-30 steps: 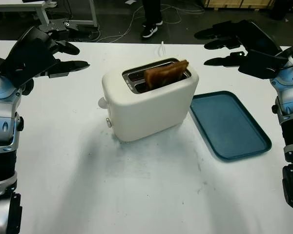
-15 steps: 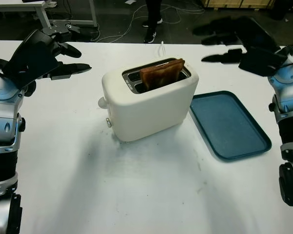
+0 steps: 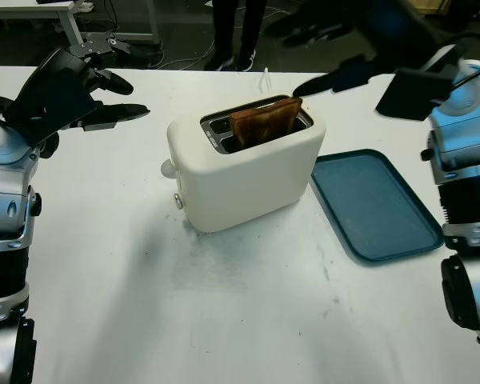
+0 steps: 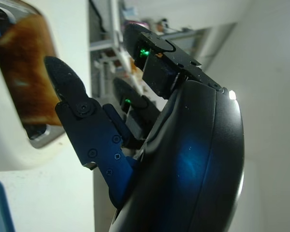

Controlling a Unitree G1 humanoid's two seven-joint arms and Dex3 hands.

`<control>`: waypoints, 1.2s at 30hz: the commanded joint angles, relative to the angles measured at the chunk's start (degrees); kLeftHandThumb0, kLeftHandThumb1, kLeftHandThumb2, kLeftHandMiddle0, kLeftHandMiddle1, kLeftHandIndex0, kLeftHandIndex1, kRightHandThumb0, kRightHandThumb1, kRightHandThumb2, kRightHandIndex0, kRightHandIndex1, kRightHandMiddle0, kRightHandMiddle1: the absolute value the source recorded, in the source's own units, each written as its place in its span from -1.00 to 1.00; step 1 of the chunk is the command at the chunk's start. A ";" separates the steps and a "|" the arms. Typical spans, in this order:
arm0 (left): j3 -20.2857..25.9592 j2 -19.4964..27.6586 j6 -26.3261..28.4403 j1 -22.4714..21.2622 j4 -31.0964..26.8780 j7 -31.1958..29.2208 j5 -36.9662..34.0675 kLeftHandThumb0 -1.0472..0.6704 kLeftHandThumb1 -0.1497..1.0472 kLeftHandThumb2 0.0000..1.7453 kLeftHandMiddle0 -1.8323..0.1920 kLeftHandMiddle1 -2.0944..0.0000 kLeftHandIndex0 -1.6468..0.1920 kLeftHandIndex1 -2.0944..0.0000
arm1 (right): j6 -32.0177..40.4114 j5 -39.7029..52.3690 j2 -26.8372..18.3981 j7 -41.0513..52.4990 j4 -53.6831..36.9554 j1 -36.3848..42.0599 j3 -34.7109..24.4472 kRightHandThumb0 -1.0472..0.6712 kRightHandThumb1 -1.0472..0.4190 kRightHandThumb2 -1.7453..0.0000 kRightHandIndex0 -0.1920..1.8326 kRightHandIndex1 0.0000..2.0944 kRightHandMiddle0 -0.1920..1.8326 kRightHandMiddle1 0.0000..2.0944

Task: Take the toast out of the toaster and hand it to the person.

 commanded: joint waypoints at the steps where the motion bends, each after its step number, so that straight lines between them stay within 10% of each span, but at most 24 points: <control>1: 0.17 0.47 -0.52 -0.08 0.17 0.34 0.15 -0.09 0.66 -0.99 0.72 -0.15 0.54 0.23 | -1.28 -0.94 1.02 0.62 1.31 -0.18 1.40 -0.31 -0.31 1.00 0.13 -0.90 0.08 -0.95; 17: 0.69 0.01 -0.49 0.48 -0.06 0.30 -0.69 -0.06 0.66 -0.99 0.74 -0.15 0.58 0.19 | -3.65 -5.70 6.86 -2.38 13.17 -2.35 4.98 -0.07 -0.44 0.99 -0.04 -0.79 0.03 -0.97; 22: 0.69 0.17 -0.20 0.83 -0.50 0.43 -0.41 -0.09 0.66 -0.99 0.74 -0.15 0.59 0.18 | -5.98 -8.77 6.83 -4.92 16.57 -3.39 6.17 -0.04 -0.46 1.00 -0.28 -0.32 0.04 -0.97; 36: 0.49 0.31 -0.77 0.98 -0.54 0.48 -0.06 -0.09 0.66 -0.99 0.73 -0.13 0.59 0.18 | -11.82 -13.31 3.54 -6.18 21.51 -5.03 7.26 0.03 -0.60 0.98 0.05 -0.13 0.28 -0.85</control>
